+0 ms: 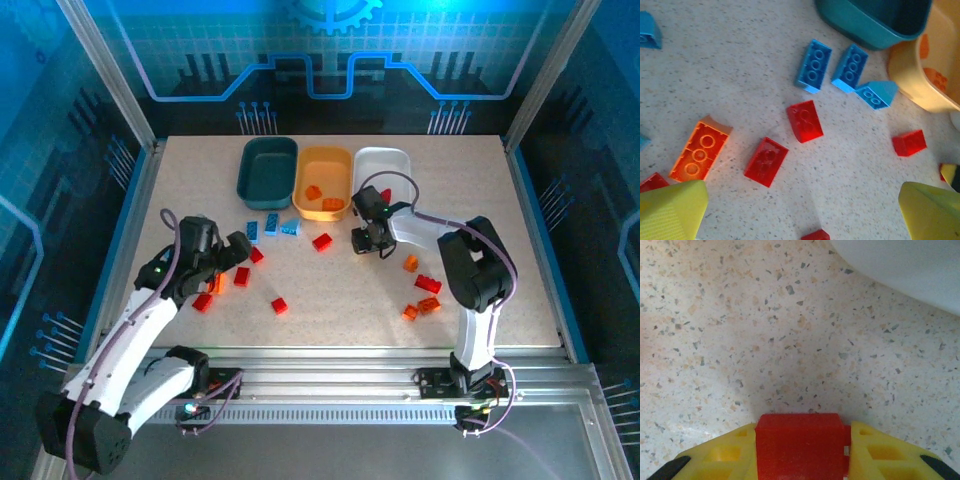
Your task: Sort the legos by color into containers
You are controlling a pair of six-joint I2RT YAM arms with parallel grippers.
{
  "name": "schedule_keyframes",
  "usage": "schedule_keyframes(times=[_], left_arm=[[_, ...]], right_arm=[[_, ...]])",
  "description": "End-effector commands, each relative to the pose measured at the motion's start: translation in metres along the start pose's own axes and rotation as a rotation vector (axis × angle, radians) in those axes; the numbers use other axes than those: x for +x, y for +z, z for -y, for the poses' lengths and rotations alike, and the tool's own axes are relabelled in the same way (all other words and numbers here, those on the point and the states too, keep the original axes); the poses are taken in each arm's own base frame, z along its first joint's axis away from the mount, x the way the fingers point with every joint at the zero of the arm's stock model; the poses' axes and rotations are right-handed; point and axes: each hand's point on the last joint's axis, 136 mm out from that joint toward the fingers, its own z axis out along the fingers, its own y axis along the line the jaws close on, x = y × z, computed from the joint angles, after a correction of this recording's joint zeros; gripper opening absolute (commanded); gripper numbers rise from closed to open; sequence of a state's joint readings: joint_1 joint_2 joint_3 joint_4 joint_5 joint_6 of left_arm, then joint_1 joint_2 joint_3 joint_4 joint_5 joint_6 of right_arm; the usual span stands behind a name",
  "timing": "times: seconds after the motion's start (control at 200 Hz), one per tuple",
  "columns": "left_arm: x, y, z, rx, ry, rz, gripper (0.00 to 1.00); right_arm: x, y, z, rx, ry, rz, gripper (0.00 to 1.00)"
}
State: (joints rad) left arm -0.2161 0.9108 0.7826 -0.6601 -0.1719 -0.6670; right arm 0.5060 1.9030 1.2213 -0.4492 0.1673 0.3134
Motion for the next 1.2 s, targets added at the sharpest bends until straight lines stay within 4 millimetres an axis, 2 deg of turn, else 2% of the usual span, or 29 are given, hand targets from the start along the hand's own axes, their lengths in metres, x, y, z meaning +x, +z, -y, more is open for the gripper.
schedule_keyframes(times=[0.0, 0.16, 0.265, 0.365, 0.475, 0.585, 0.62, 0.69, 0.76, 0.895, 1.005, 1.081, 1.196], left_arm=[[-0.016, -0.003, -0.006, -0.040, -0.048, 0.030, 0.99], [-0.035, 0.003, -0.018, -0.085, -0.111, 0.051, 0.99], [-0.047, 0.012, -0.029, -0.099, -0.185, 0.044, 0.99], [-0.054, 0.023, -0.042, -0.114, -0.251, 0.020, 0.99], [-0.061, 0.036, -0.065, -0.150, -0.369, -0.012, 0.99], [-0.067, 0.049, -0.086, -0.165, -0.511, -0.041, 0.99], [-0.069, 0.051, -0.091, -0.177, -0.533, -0.046, 0.99], [-0.076, 0.057, -0.096, -0.198, -0.539, -0.044, 0.99], [-0.081, 0.063, -0.098, -0.220, -0.542, -0.052, 0.99], [-0.090, 0.069, -0.115, -0.317, -0.575, -0.027, 0.99], [-0.085, 0.077, -0.124, -0.358, -0.733, -0.063, 0.99], [-0.081, 0.085, -0.122, -0.358, -0.825, -0.092, 0.98], [-0.076, 0.099, -0.117, -0.347, -0.965, -0.134, 0.97]], right_arm=[[-0.006, -0.032, -0.007, -0.012, 0.005, 0.066, 0.30], [-0.038, -0.083, 0.002, -0.002, 0.030, 0.213, 0.31], [-0.064, -0.090, 0.023, 0.039, 0.065, 0.253, 0.32], [-0.087, -0.072, 0.044, 0.078, 0.095, 0.236, 0.32], [-0.112, -0.049, 0.065, 0.108, 0.114, 0.205, 0.32], [-0.125, -0.029, 0.078, 0.115, 0.124, 0.167, 0.35], [-0.127, -0.026, 0.081, 0.116, 0.123, 0.161, 0.39], [-0.133, -0.026, 0.084, 0.117, 0.122, 0.169, 0.57], [-0.137, -0.030, 0.084, 0.099, 0.127, 0.182, 0.64], [-0.140, -0.050, 0.077, 0.056, 0.144, 0.224, 0.68], [-0.134, -0.073, 0.067, -0.007, 0.172, 0.264, 0.69], [-0.125, -0.087, 0.059, -0.050, 0.187, 0.292, 0.70], [-0.106, -0.104, 0.058, -0.063, 0.202, 0.327, 0.70]])
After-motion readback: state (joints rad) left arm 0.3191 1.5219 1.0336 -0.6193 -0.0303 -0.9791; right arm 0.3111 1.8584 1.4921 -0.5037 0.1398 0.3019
